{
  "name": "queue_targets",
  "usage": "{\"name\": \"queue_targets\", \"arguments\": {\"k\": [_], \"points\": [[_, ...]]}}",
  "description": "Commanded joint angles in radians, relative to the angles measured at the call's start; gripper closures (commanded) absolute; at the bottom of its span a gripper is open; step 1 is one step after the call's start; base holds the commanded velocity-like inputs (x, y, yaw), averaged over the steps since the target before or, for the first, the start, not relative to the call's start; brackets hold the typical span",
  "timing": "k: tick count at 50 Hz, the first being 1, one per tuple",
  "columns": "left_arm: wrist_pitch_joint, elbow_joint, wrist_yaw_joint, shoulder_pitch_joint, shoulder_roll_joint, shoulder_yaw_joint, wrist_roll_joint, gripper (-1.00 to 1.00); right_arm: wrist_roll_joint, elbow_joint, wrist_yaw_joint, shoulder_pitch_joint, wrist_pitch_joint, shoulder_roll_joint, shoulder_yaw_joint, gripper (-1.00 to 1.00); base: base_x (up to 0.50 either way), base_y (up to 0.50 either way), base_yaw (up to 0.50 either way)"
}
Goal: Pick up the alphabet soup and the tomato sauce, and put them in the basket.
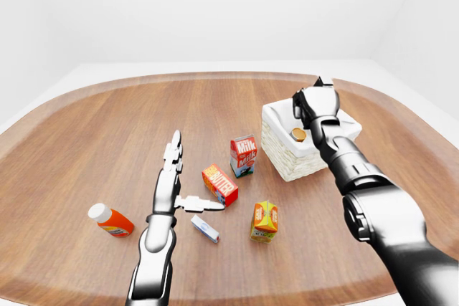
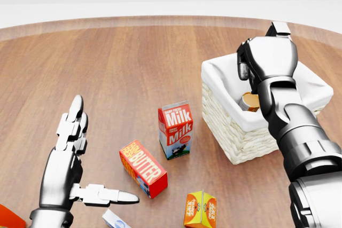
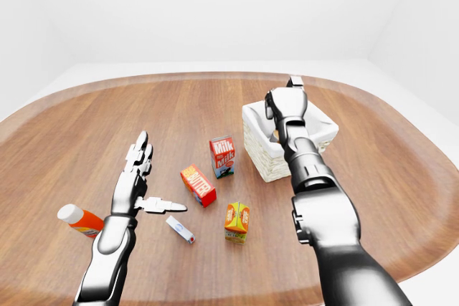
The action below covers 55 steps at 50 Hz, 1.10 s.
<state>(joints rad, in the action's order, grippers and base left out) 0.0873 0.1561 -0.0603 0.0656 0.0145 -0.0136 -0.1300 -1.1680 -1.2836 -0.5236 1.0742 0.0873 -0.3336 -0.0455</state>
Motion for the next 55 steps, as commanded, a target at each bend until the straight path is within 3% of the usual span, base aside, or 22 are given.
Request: {"name": "queue_targets", "arguments": {"k": [1, 28, 30, 33, 34, 35, 55], "points": [[0.000, 0.008, 0.000, 0.005, -0.001, 0.003, 0.009, -1.00, 0.002, -0.023, 0.000, -0.005, 0.000, -0.005, -0.002, 1.00, 0.00, 0.00, 0.00], [0.000, 0.008, 0.000, 0.005, -0.001, 0.003, 0.008, -1.00, 0.001, -0.035, 0.000, -0.028, 0.000, -0.024, 0.006, 1.00, 0.00, 0.00, 0.00], [0.000, 0.008, 0.000, 0.005, -0.001, 0.003, 0.008, -1.00, 0.002, -0.035, 0.000, -0.028, 0.000, -0.024, 0.006, 0.62, 0.00, 0.00, 0.00], [0.000, 0.008, 0.000, 0.005, -0.001, 0.003, 0.008, -1.00, 0.003, -0.033, 0.000, -0.027, 0.000, -0.023, 0.006, 0.26, 0.00, 0.00, 0.00], [0.000, 0.007, -0.001, 0.005, -0.001, 0.003, 0.008, -1.00, 0.004, -0.033, 0.000, -0.026, 0.000, -0.023, 0.006, -0.51, 0.00, 0.00, 0.00], [0.000, 0.008, -0.001, 0.005, -0.001, 0.003, 0.008, -1.00, 0.004, -0.034, 0.000, -0.025, 0.000, -0.023, 0.006, -1.00, 0.00, 0.00, 0.00], [0.000, 0.008, -0.001, 0.005, -0.001, 0.003, 0.008, -1.00, 0.002, -0.034, 0.000, -0.029, 0.000, -0.019, 0.003, -1.00, 0.00, 0.00, 0.00]]}}
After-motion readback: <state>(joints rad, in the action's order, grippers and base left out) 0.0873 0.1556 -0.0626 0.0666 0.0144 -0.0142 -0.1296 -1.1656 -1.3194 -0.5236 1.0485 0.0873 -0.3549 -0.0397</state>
